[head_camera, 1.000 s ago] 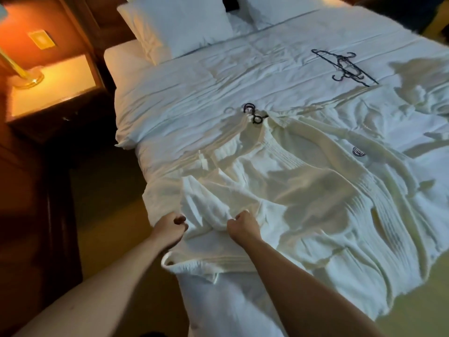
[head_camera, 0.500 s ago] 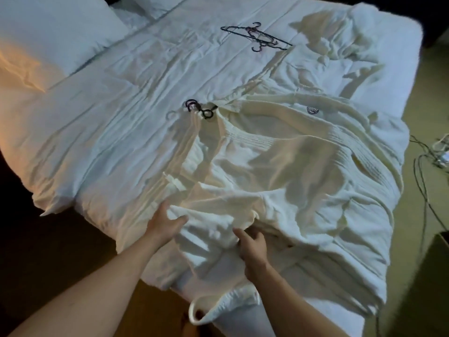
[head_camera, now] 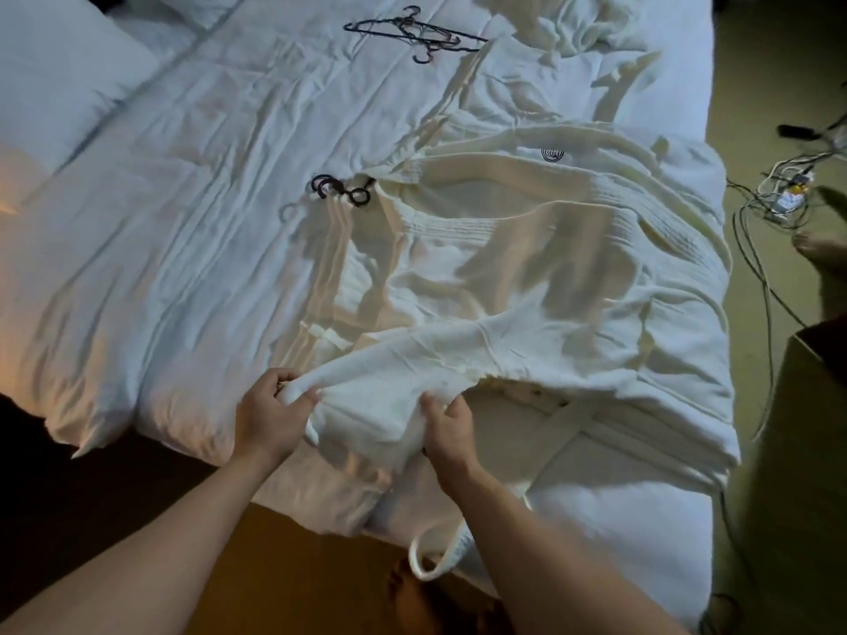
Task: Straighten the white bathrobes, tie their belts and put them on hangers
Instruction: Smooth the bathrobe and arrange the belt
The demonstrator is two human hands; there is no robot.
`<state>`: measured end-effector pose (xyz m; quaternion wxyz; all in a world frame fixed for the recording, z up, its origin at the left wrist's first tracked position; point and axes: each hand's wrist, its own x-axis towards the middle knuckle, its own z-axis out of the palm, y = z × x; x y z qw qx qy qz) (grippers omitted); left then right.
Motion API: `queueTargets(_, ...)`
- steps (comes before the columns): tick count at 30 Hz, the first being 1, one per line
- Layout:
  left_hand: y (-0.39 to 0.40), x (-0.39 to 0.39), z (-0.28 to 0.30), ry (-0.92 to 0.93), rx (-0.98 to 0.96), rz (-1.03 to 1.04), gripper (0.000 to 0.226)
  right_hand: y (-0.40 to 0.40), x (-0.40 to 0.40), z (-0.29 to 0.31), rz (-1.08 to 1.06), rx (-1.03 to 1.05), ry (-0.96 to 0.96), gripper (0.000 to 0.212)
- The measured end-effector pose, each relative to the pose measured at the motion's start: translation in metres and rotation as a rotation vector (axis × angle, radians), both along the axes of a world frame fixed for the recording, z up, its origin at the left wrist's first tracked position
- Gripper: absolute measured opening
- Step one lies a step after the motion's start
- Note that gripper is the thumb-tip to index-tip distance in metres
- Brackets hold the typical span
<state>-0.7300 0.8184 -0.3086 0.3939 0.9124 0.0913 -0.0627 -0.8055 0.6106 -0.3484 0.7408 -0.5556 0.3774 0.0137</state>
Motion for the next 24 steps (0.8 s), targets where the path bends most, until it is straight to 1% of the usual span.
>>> queueTargets(1, 0.007, -0.003, -0.003, 0.024, 0.010, -0.006, 0.027, 0.006, 0.000, -0.005, -0.028, -0.026, 0.013, 0.019)
queueTargets(3, 0.026, -0.016, -0.012, 0.171, 0.085, -0.002, 0.032, 0.020, -0.008, -0.017, -0.035, -0.059, 0.078, 0.019)
queueTargets(5, 0.048, -0.028, -0.033, 0.341, 0.201, -0.069, 0.034, 0.028, -0.019, -0.025, 0.066, -0.050, 0.162, 0.020)
queueTargets(7, 0.067, -0.039, -0.052, 0.464, 0.270, -0.117, 0.022, 0.036, -0.036, -0.036, 0.229, -0.002, 0.254, 0.019)
queueTargets(8, 0.073, -0.045, -0.060, 0.523, 0.269, -0.119, 0.017, 0.040, -0.046, -0.040, 0.285, -0.004, 0.279, 0.018)
queueTargets(10, 0.077, -0.049, -0.072, 0.606, 0.226, -0.171, 0.029, 0.047, -0.061, -0.046, 0.281, -0.042, 0.279, 0.013)
queueTargets(11, 0.075, -0.049, -0.074, 0.610, 0.197, -0.183, 0.028, 0.050, -0.066, -0.048, 0.245, -0.060, 0.266, 0.011)
queueTargets(12, 0.072, -0.048, -0.077, 0.590, 0.156, -0.188, 0.026, 0.054, -0.071, -0.051, 0.207, -0.083, 0.259, 0.014)
queueTargets(14, 0.065, -0.041, -0.081, 0.518, 0.105, -0.177, 0.029, 0.068, -0.074, -0.059, 0.152, -0.104, 0.291, 0.017)
queueTargets(16, 0.059, -0.036, -0.084, 0.452, 0.126, -0.197, 0.017, 0.078, -0.076, -0.065, 0.145, -0.094, 0.340, 0.016)
queueTargets(18, 0.061, -0.028, -0.086, 0.456, 0.186, -0.230, 0.023, 0.085, -0.074, -0.070, 0.124, -0.131, 0.398, 0.014)
queueTargets(20, 0.069, -0.015, -0.087, 0.518, 0.269, -0.267, 0.020, 0.089, -0.068, -0.070, 0.132, -0.196, 0.458, 0.013)
queueTargets(22, 0.069, -0.004, -0.079, 0.573, 0.322, -0.331, 0.012, 0.090, -0.063, -0.066, 0.135, -0.252, 0.504, 0.007)
queueTargets(23, 0.064, 0.001, -0.075, 0.545, 0.309, -0.347, 0.009, 0.089, -0.061, -0.064, 0.126, -0.284, 0.516, 0.004)
queueTargets(24, 0.060, 0.008, -0.070, 0.494, 0.276, -0.355, 0.008, 0.090, -0.058, -0.060, 0.113, -0.324, 0.530, 0.010)
